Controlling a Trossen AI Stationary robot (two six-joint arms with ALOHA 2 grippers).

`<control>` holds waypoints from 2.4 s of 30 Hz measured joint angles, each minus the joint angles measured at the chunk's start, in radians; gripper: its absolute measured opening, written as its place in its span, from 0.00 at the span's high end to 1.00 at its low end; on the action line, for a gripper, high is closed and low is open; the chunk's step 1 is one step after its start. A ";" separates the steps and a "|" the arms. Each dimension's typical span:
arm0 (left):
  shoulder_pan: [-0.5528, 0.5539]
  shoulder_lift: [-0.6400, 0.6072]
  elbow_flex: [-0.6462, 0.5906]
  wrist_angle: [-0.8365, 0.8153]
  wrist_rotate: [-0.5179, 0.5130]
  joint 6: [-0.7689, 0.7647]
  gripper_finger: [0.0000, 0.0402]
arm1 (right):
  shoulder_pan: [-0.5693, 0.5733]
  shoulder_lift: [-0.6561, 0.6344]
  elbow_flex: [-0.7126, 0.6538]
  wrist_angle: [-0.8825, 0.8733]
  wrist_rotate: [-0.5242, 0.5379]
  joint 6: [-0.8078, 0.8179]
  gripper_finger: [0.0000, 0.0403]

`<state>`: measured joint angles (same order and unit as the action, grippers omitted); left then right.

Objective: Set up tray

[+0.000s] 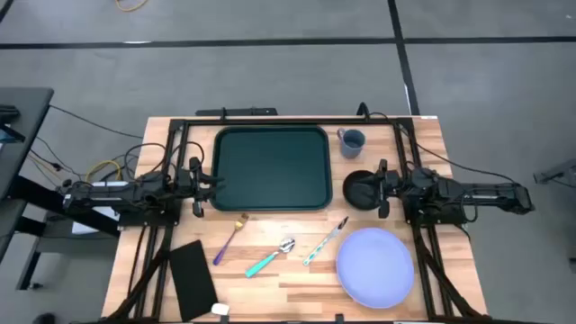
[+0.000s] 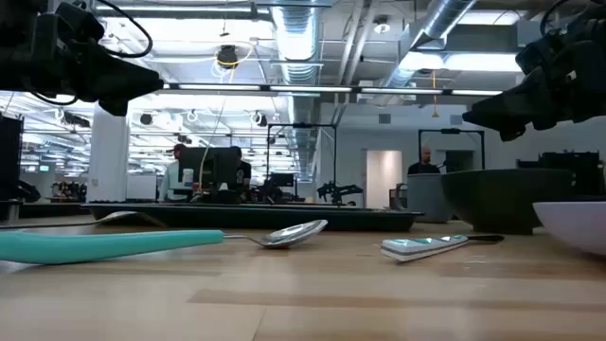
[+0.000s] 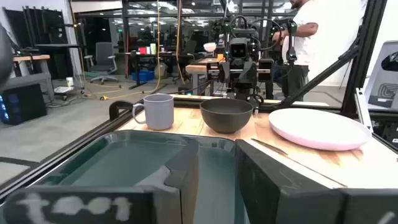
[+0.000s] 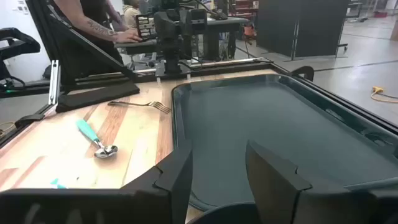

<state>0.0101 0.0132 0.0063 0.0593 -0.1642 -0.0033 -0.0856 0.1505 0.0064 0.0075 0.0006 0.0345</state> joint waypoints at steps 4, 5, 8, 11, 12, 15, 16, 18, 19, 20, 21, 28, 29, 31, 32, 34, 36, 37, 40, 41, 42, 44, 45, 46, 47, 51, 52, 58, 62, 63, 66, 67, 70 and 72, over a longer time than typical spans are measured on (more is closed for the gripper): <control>0.000 0.000 0.000 0.000 0.000 -0.005 0.77 | 0.000 0.000 0.000 0.000 0.000 0.000 0.66; 0.000 0.000 0.000 0.000 0.000 -0.005 0.77 | 0.000 0.000 0.000 0.000 0.000 0.000 0.66; 0.000 0.000 0.000 0.000 0.000 0.000 0.77 | 0.000 0.000 0.000 0.000 0.000 0.000 0.66; 0.000 0.000 0.000 0.000 0.000 -0.005 0.77 | 0.000 0.000 0.000 0.000 0.000 0.000 0.66; 0.000 0.000 0.000 0.000 0.000 -0.005 0.77 | 0.000 0.000 0.000 0.000 0.000 0.000 0.66; 0.000 0.000 0.000 0.000 0.000 -0.003 0.77 | 0.000 0.000 0.000 0.000 0.000 0.000 0.66; 0.000 0.000 0.000 0.000 0.000 -0.004 0.77 | 0.000 0.000 0.000 0.000 0.000 0.000 0.66; 0.000 0.000 0.000 0.000 0.000 -0.007 0.77 | 0.000 0.000 0.000 0.000 0.000 0.000 0.66; 0.000 0.000 0.000 0.000 0.000 -0.007 0.77 | 0.000 0.000 0.000 0.000 0.000 0.000 0.66; 0.000 0.000 0.000 0.000 0.000 -0.006 0.77 | 0.000 0.000 0.000 0.000 0.000 0.000 0.66; 0.000 0.000 0.000 0.000 0.000 -0.002 0.77 | 0.000 0.000 0.000 0.000 0.000 0.000 0.66; 0.000 0.000 0.000 0.000 0.000 -0.002 0.77 | 0.000 0.000 0.000 0.000 0.000 0.000 0.66; 0.000 0.000 0.000 0.000 0.000 0.000 0.77 | 0.000 0.000 0.000 0.000 0.000 0.000 0.66; 0.000 0.000 0.000 0.000 0.000 0.000 0.77 | 0.000 0.000 0.000 0.000 0.000 0.000 0.66; 0.000 0.000 0.000 0.000 0.000 -0.004 0.77 | 0.000 0.000 0.000 0.000 0.000 0.000 0.66; 0.000 0.000 0.000 0.000 0.000 -0.005 0.77 | 0.000 0.000 0.000 0.000 0.000 0.000 0.66; 0.000 0.000 0.000 0.000 0.000 -0.003 0.77 | 0.000 0.000 0.000 0.000 0.000 0.000 0.66; 0.000 0.000 0.000 0.000 0.000 -0.001 0.77 | 0.000 0.000 0.000 0.000 0.000 0.000 0.66; 0.000 0.000 0.000 0.000 0.000 -0.005 0.77 | 0.000 0.000 0.000 0.000 0.000 0.000 0.66; 0.000 0.000 0.000 0.000 0.000 -0.005 0.77 | 0.000 0.000 0.000 0.000 0.000 0.000 0.66; 0.000 0.000 0.000 0.000 0.000 -0.005 0.77 | 0.000 0.000 0.000 0.000 0.000 0.000 0.66; 0.000 0.000 0.000 0.000 0.000 -0.003 0.77 | 0.000 0.000 0.000 0.000 0.000 0.000 0.66; 0.000 0.000 0.000 0.000 0.000 -0.004 0.77 | 0.000 0.000 0.000 0.000 0.000 0.000 0.66; 0.000 0.000 0.000 0.000 0.000 -0.005 0.77 | 0.000 0.000 0.000 0.000 0.000 0.000 0.66; 0.000 0.000 0.000 0.000 0.000 -0.006 0.77 | 0.000 0.000 0.000 0.000 0.000 0.000 0.66; 0.000 0.000 0.000 0.000 0.000 -0.001 0.77 | 0.000 0.000 0.000 0.000 0.000 0.000 0.66; 0.000 0.000 0.000 0.000 0.000 0.000 0.77 | 0.000 0.000 0.000 0.000 0.000 0.000 0.66; 0.000 0.000 0.000 0.000 0.000 -0.001 0.77 | 0.000 0.000 0.000 0.000 0.000 0.000 0.66; 0.000 0.000 0.000 0.000 0.000 -0.060 0.77 | 0.000 0.000 0.000 0.000 0.000 0.000 0.66; 0.000 0.000 0.000 0.000 0.000 -0.098 0.77 | 0.000 0.000 0.000 0.000 0.000 0.000 0.66; 0.000 0.000 0.000 0.000 0.000 -0.257 0.77 | 0.000 0.000 0.000 0.000 0.000 0.000 0.66; 0.000 0.000 0.000 0.000 0.001 -0.323 0.77 | 0.000 0.000 0.000 0.000 0.000 0.000 0.66; 0.000 0.000 0.000 -0.001 0.019 -0.535 0.77 | 0.000 0.000 0.000 0.000 0.000 0.000 0.66; 0.000 0.000 0.000 -0.001 0.011 -0.615 0.77 | 0.000 0.000 0.000 0.000 0.000 0.000 0.66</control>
<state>0.0097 0.0132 0.0065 0.0586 -0.1536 -0.6179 -0.0856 0.1504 0.0067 0.0078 0.0006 0.0345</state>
